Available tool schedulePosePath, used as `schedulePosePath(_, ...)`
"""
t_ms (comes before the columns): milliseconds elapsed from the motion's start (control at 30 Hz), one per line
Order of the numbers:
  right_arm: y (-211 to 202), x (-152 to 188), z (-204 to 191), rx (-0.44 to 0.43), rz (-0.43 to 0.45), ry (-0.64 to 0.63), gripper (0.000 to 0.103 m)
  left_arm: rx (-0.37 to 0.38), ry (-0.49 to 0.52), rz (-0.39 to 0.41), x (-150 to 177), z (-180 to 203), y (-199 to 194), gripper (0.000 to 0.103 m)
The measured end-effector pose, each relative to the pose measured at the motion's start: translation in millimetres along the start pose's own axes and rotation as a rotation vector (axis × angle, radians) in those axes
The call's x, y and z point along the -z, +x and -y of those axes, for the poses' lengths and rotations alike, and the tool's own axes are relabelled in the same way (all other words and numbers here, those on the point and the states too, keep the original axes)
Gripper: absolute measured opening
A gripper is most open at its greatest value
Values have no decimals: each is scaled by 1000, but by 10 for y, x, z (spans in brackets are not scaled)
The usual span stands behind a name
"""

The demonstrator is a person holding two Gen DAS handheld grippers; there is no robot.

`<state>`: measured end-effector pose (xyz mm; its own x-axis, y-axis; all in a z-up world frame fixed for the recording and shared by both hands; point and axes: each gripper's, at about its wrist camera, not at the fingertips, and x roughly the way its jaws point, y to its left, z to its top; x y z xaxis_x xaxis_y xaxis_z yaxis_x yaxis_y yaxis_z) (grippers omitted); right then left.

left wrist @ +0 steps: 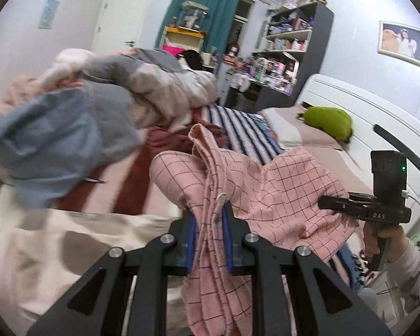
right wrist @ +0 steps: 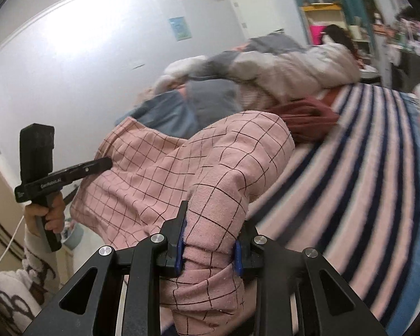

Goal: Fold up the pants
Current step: 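Grasp the folded pants with both tools and lift them off the blanket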

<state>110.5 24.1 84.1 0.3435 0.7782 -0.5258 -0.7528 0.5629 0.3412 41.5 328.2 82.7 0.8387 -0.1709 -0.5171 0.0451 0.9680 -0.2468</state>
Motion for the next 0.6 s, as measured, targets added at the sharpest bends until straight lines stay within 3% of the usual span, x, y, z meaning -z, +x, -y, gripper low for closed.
schedulePosePath(333, 1102, -353, -651, -191, -70, -67, 20, -185, -71, -22, -60, -1078, -380, 14)
schedulePosePath(600, 1610, -283, -1032, -265, -112, -76, 20, -308, -91, -65, 105, -1486, -411, 14)
